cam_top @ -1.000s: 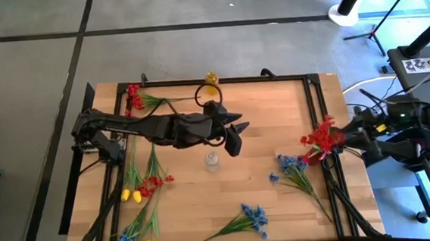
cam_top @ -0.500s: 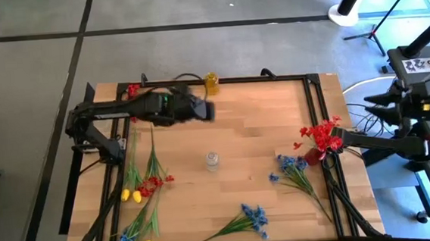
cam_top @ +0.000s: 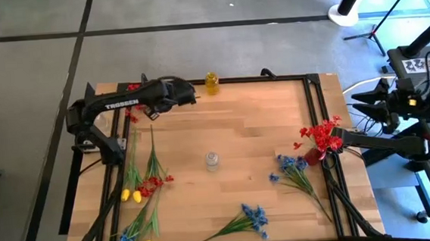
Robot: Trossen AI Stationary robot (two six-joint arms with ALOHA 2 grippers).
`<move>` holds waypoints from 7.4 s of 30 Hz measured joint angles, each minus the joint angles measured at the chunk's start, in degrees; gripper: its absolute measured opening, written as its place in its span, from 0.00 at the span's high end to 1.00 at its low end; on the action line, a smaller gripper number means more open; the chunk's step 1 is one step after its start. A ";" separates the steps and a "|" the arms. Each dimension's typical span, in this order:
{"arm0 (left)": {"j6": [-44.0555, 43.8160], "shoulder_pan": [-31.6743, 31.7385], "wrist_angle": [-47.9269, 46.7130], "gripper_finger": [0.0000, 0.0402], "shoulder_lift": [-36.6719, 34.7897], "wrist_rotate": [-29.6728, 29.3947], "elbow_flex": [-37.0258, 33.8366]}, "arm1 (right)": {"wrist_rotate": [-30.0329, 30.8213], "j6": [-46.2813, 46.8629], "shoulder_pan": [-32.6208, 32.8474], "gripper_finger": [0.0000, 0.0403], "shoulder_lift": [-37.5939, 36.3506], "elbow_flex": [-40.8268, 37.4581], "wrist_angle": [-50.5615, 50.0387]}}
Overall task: Sort flowers into vase by color
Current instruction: Put the top red flowers into the red vase
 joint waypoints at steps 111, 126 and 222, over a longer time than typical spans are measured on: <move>100.60 -26.77 99.43 0.97 -6.91 8.75 -8.54 | -26.40 8.94 6.82 0.24 49.62 -13.25 70.94; 100.65 -25.94 100.87 0.97 -4.67 12.79 -7.61 | -16.94 4.18 7.87 0.56 50.93 -13.25 70.75; 90.54 -35.32 97.74 0.98 -14.63 20.17 -14.82 | -45.58 13.33 18.96 0.98 19.41 -13.30 61.05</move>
